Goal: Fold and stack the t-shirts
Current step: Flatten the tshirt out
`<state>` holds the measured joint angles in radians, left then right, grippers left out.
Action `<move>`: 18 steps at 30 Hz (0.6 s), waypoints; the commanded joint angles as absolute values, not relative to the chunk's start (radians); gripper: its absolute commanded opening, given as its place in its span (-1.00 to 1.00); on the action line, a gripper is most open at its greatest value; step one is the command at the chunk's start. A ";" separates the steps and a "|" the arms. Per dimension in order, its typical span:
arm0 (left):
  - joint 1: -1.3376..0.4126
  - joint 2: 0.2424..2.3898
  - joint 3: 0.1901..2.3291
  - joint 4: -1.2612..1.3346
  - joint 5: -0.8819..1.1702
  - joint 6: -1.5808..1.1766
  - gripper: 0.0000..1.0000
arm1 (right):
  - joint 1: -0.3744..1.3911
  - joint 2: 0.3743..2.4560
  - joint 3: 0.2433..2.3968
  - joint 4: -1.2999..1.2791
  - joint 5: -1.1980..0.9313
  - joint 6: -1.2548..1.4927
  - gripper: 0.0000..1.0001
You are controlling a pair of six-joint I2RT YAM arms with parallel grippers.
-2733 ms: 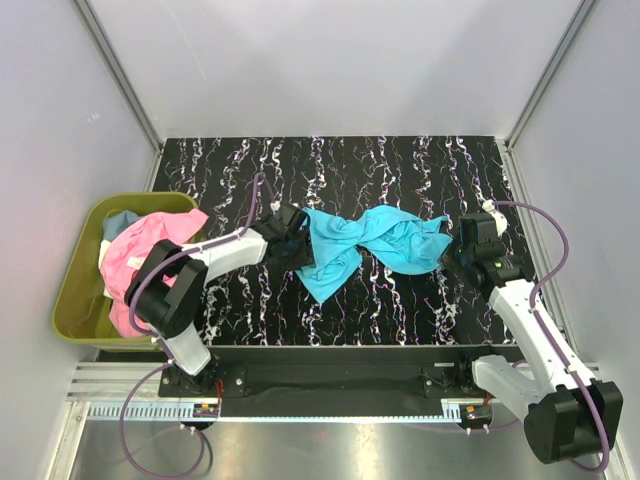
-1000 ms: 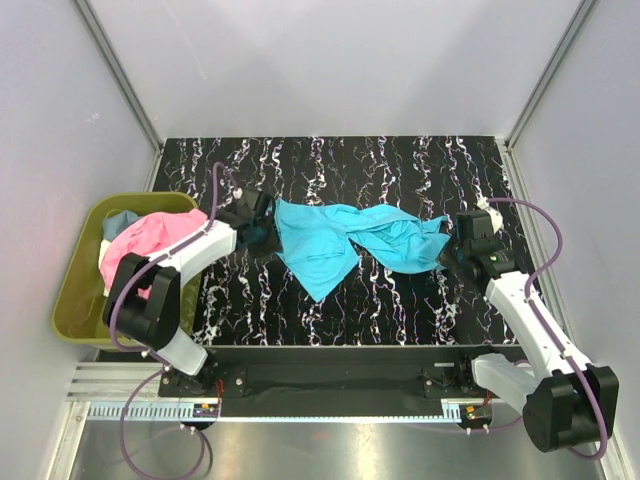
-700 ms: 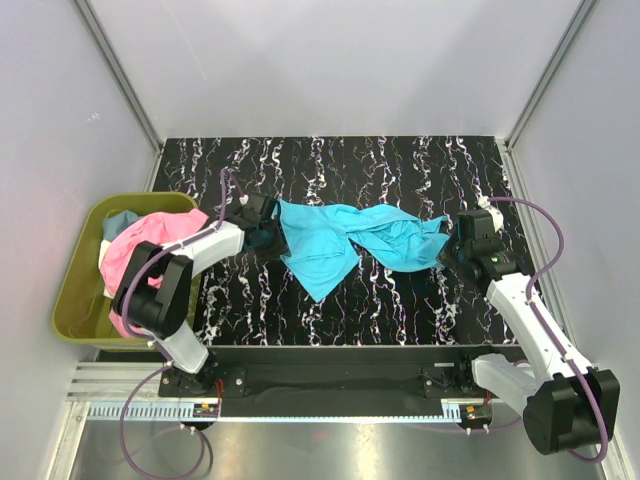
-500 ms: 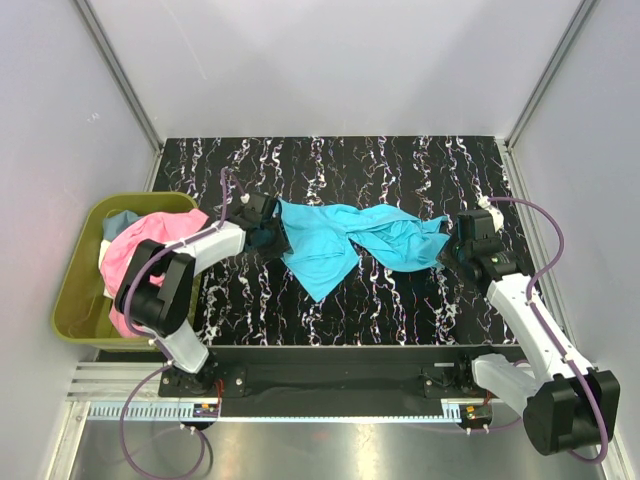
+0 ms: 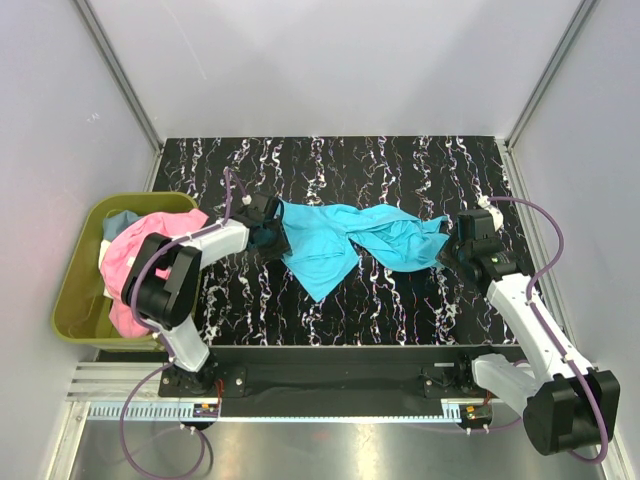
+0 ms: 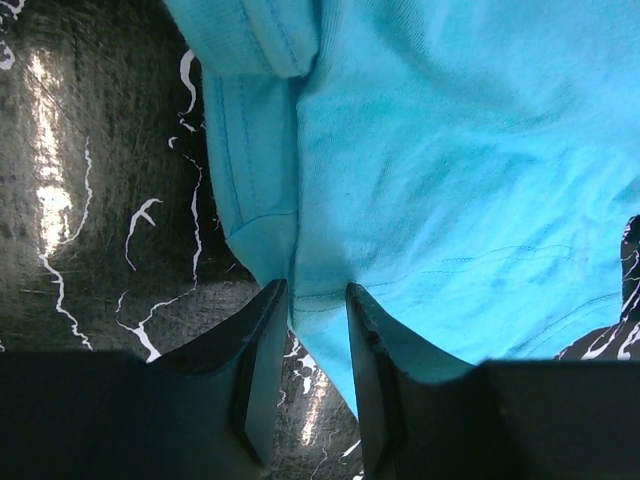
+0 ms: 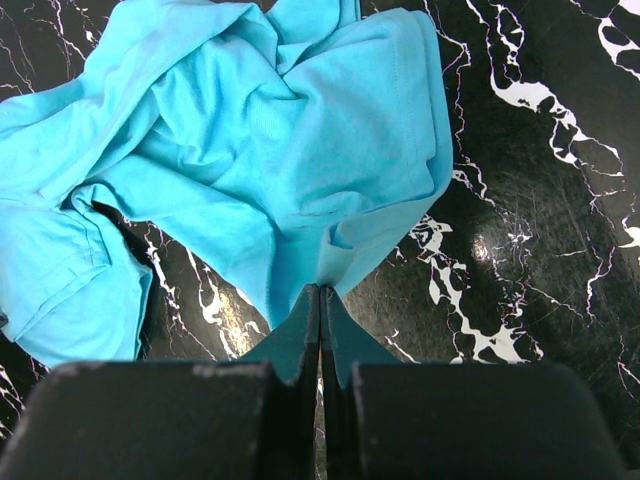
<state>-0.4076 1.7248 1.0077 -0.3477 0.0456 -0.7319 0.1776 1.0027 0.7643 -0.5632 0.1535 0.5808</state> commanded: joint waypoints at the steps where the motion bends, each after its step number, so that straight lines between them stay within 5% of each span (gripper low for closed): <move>1: -0.411 1.732 1.020 -0.296 0.035 -0.729 -0.30 | 0.183 1.003 0.772 -0.525 0.140 0.581 -1.00; 11: -0.411 1.756 1.029 -0.317 0.031 -0.727 -0.52 | 0.183 1.003 0.764 -0.525 0.146 0.583 -1.00; 15: -0.411 1.717 1.052 -0.360 0.046 -0.733 -0.88 | 0.183 1.011 0.782 -0.531 0.158 0.584 -1.00; 18: -0.411 1.645 1.136 -0.464 0.019 -0.724 -0.93 | 0.183 1.015 0.848 -0.574 0.207 0.583 -1.00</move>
